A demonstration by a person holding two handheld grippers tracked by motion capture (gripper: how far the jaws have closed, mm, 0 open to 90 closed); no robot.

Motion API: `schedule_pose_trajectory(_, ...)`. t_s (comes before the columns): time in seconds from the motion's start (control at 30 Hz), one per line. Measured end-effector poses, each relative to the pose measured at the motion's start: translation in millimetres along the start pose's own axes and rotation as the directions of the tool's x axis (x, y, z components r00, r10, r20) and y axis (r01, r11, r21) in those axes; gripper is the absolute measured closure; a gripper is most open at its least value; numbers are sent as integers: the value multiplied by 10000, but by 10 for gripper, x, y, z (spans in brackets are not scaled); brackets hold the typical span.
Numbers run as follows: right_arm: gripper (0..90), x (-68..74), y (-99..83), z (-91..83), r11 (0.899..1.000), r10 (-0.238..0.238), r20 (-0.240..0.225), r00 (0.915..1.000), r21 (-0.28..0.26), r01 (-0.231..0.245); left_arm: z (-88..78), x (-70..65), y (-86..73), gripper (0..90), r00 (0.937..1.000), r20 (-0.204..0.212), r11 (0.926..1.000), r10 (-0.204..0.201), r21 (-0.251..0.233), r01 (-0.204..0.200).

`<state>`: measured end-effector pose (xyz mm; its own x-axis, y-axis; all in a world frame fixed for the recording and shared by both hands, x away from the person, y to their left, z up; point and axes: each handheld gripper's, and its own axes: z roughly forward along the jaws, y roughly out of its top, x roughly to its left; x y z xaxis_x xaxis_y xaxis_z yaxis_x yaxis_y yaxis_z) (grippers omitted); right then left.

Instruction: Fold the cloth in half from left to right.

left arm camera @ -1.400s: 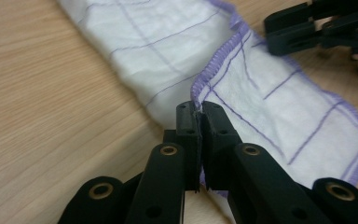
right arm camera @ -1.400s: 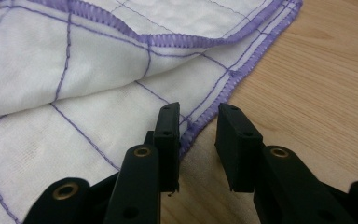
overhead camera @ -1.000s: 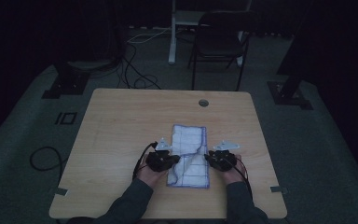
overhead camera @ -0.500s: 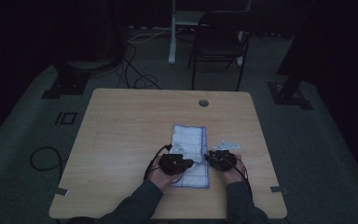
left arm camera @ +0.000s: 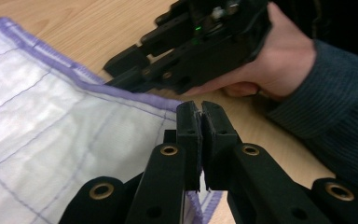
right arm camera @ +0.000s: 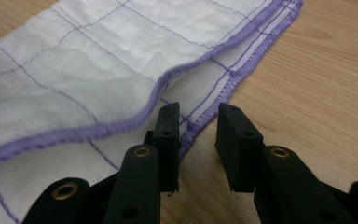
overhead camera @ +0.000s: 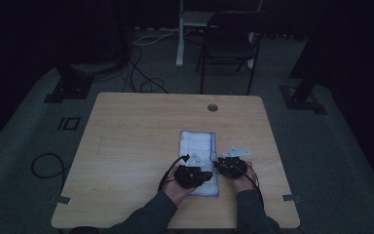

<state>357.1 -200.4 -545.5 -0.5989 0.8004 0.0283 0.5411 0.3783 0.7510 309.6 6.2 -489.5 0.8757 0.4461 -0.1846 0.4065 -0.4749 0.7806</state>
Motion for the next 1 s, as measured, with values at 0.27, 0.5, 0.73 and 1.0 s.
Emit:
schedule_pose_trajectory(0.27,704,-1,0,1,10000,-1,6,10000,-9,1,208,-45,-89,871,9999,156,9996,-37,293,32)
schedule_pose_trajectory(0.5,704,-2,0,1,10000,17,0,10000,-4,-17,286,-86,-133,744,9985,544,9992,-115,394,94)
schedule_pose_trajectory(0.73,700,-1,3,-11,10000,-29,224,9997,18,28,89,10,-117,695,9997,15,9997,-236,-85,236)
schedule_pose_trajectory(1.0,717,-27,55,-93,9983,333,541,9980,-493,-306,-102,251,-313,695,9925,-976,9972,-741,2,744)
